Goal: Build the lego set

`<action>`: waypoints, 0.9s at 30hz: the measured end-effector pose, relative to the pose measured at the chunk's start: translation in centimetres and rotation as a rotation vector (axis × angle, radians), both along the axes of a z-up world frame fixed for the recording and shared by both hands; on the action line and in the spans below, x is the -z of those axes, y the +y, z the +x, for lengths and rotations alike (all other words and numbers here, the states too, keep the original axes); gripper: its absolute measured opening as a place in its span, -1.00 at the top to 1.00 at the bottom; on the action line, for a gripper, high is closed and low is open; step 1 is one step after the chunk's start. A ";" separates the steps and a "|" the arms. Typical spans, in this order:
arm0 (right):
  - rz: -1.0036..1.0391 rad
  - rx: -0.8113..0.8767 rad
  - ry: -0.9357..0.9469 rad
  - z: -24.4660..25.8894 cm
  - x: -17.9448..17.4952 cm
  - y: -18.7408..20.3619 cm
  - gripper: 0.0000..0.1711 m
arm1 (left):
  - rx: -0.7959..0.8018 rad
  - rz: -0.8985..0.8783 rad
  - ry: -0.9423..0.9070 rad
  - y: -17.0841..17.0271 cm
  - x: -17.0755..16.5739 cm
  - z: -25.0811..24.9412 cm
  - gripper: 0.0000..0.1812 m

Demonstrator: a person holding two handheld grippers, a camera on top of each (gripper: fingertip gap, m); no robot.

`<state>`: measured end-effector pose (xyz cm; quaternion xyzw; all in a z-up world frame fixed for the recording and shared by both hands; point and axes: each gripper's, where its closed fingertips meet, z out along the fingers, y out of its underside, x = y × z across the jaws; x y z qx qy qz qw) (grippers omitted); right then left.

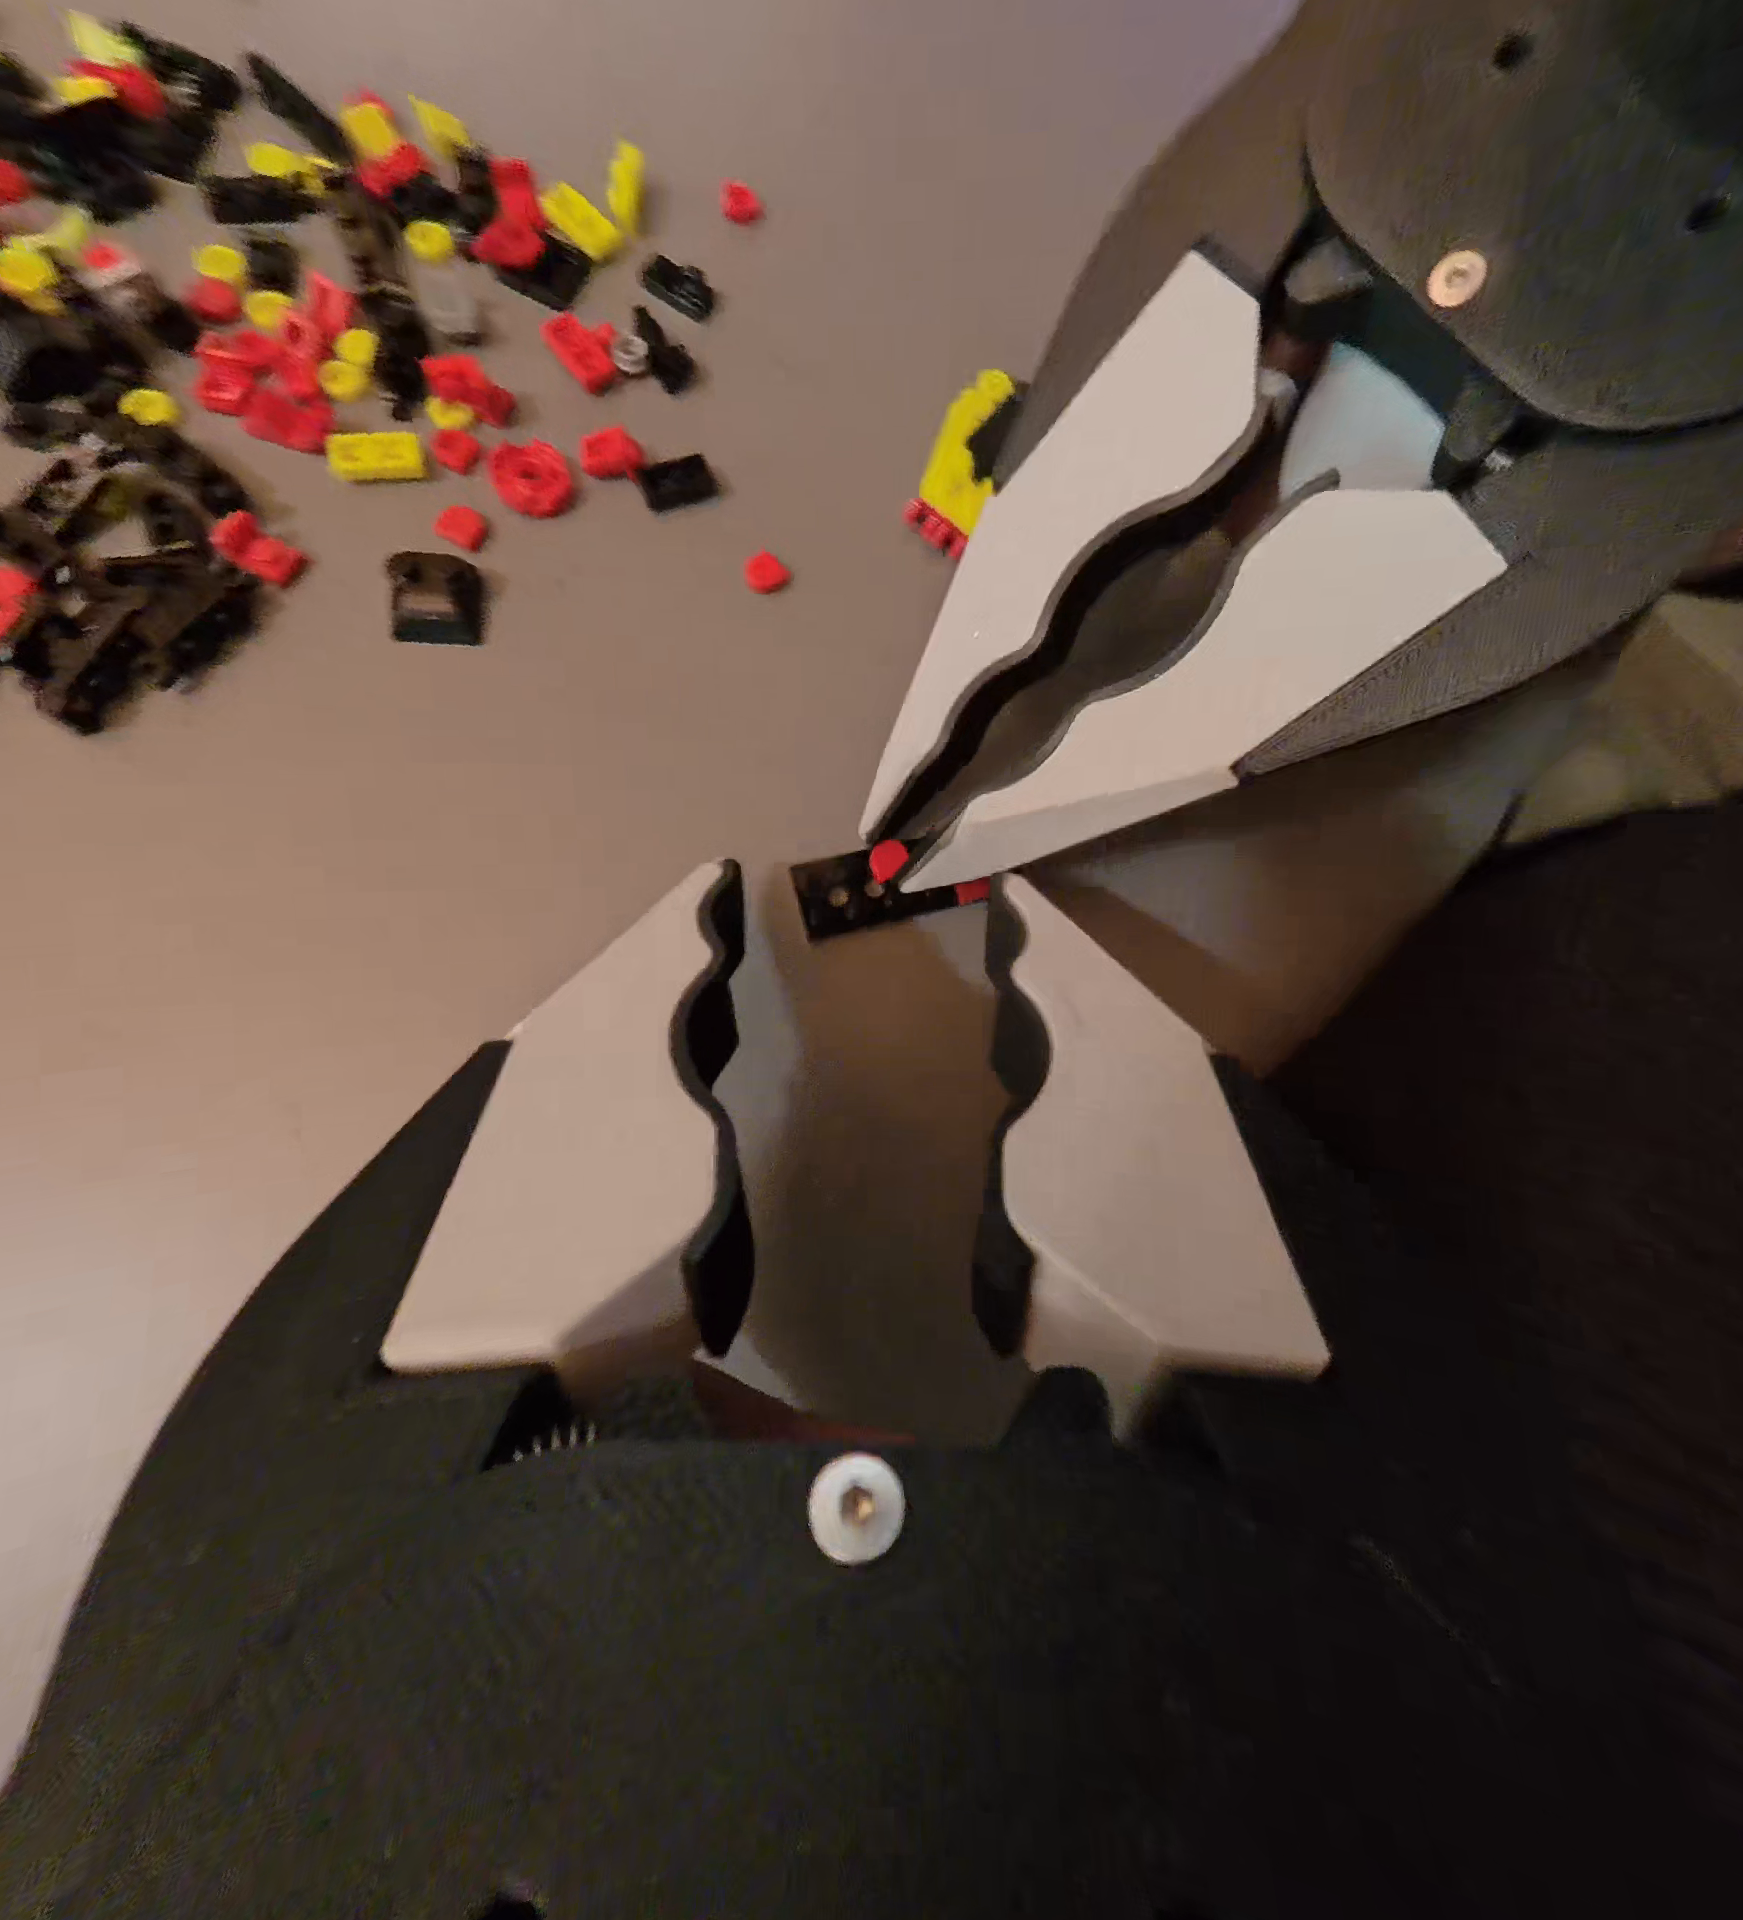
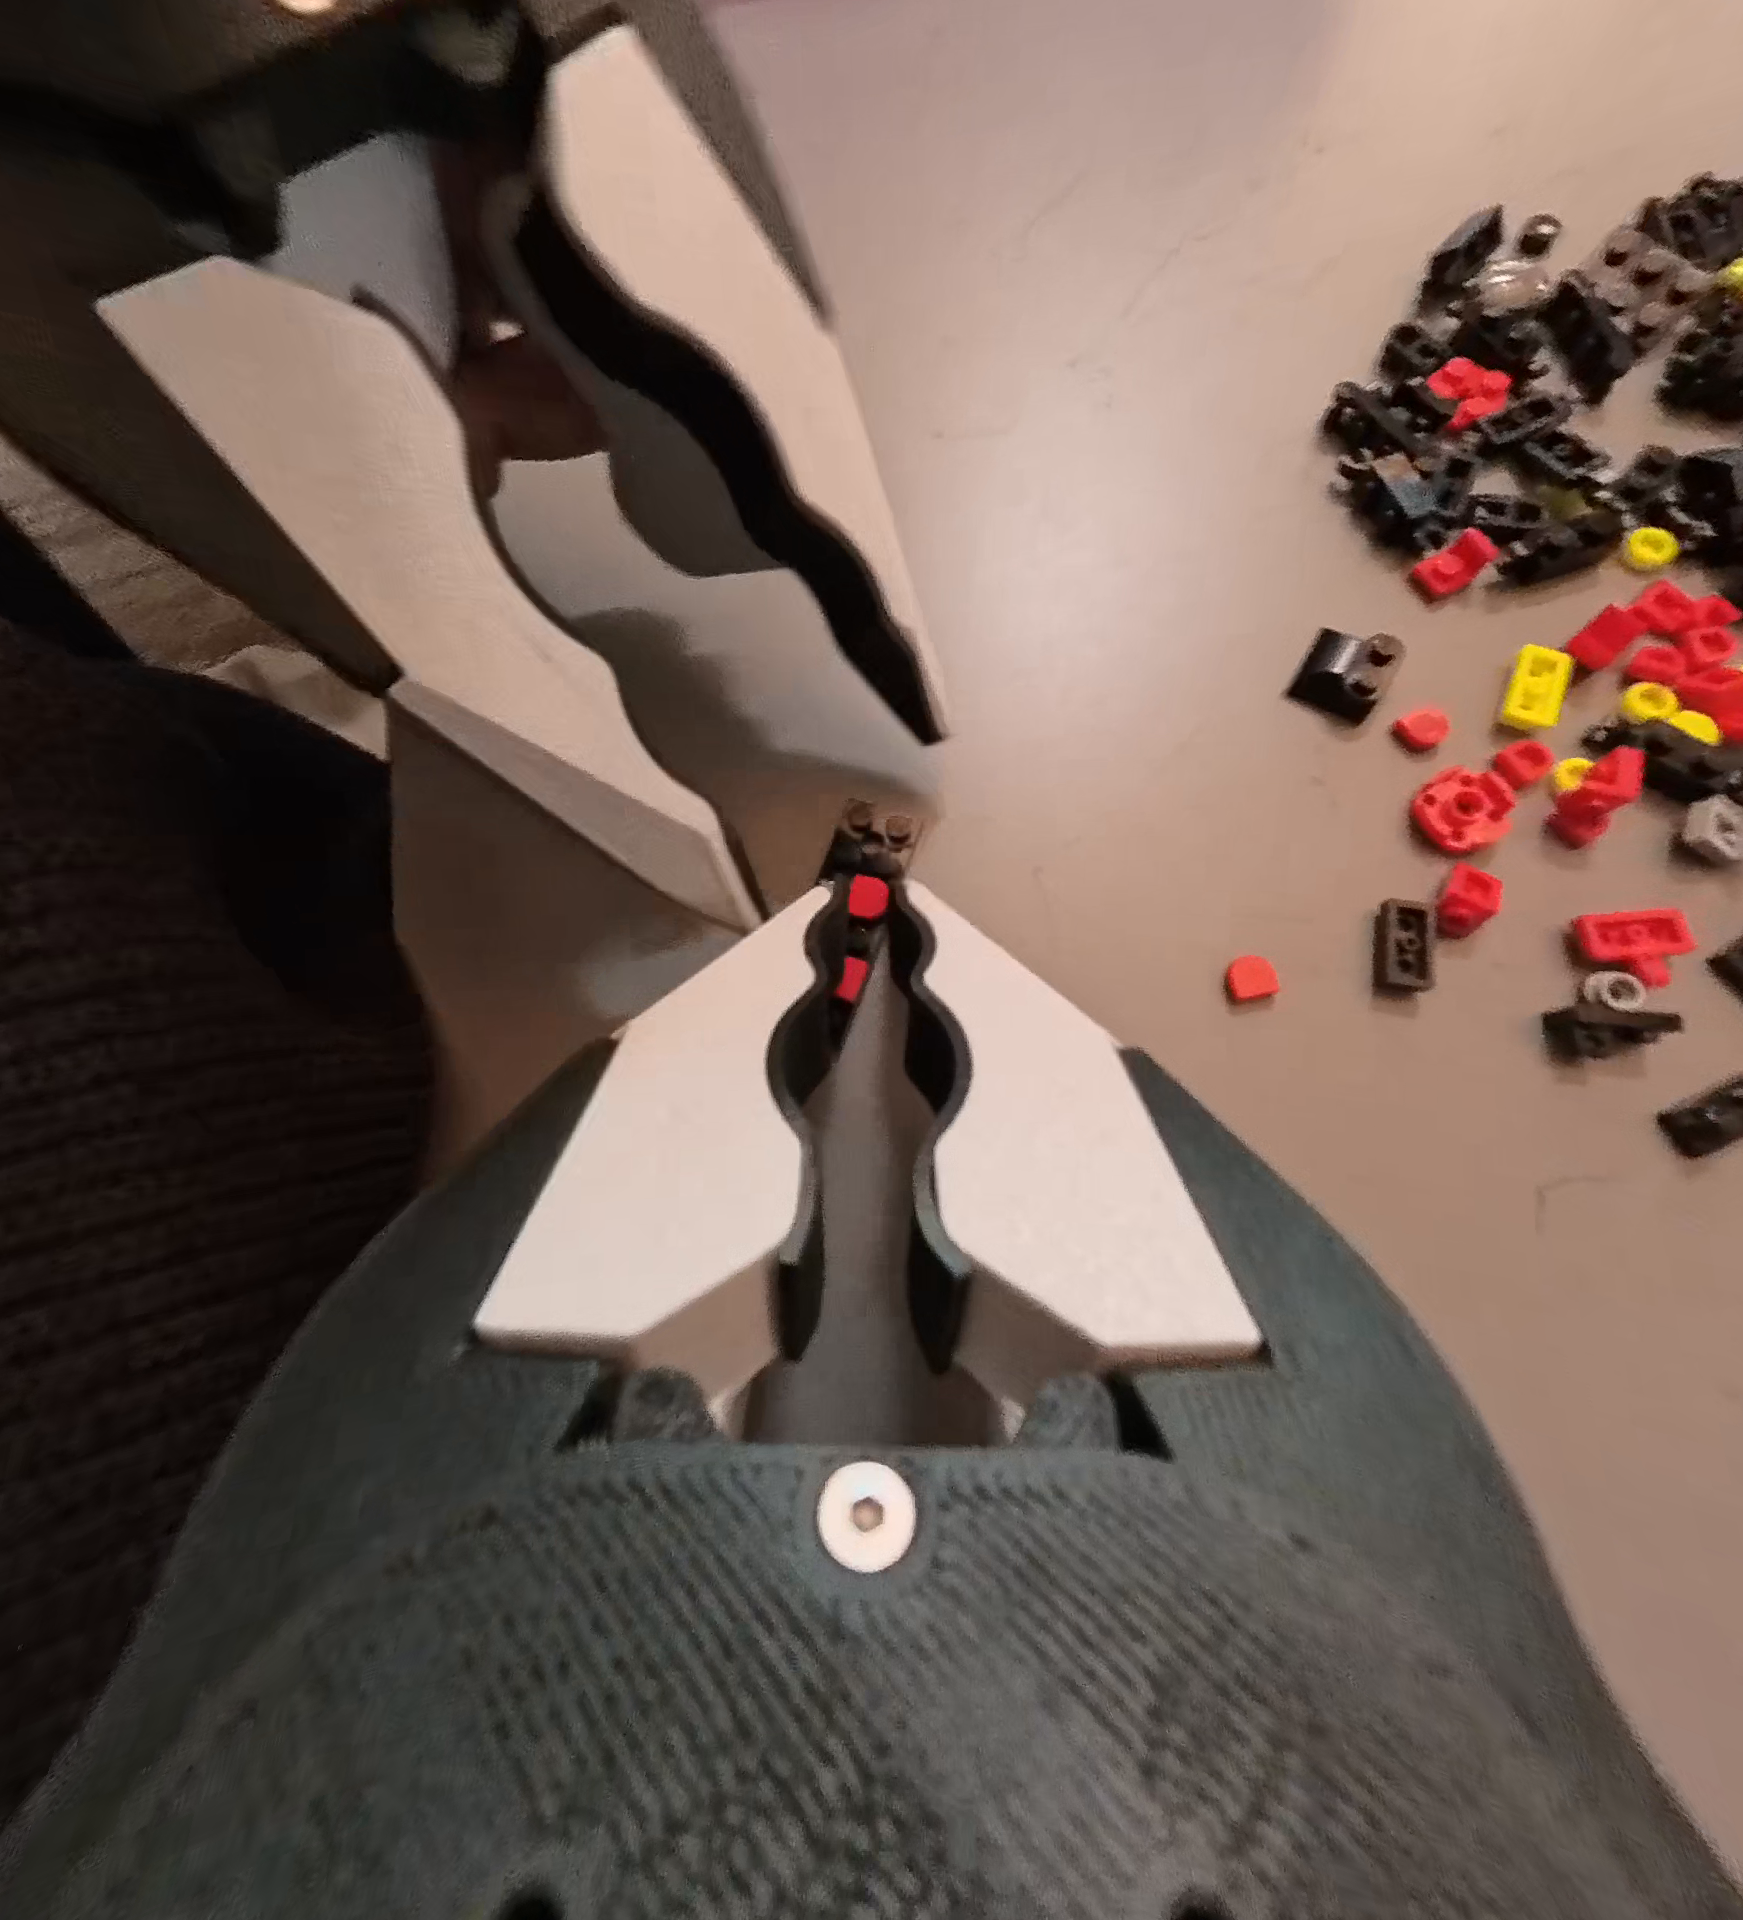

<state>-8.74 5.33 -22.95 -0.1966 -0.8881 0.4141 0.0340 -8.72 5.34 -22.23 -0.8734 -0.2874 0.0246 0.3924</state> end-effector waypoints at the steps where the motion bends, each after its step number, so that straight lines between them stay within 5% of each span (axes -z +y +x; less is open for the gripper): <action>1: 0.002 0.017 -0.002 -0.2 0.0 0.1 0.93 | -0.047 0.012 0.014 -0.1 -0.1 -0.1 0.71; 3: -0.016 0.054 -0.035 -0.2 0.0 0.2 0.94 | -0.135 0.059 0.052 -0.3 -0.5 -0.2 0.96; 9: -0.038 0.074 -0.061 -0.2 0.0 0.2 0.93 | -0.202 0.077 -0.039 0.1 0.6 0.4 0.69; 27: -0.048 0.092 -0.074 -0.4 0.0 0.3 0.93 | -0.224 0.081 0.059 0.3 0.6 -0.1 0.81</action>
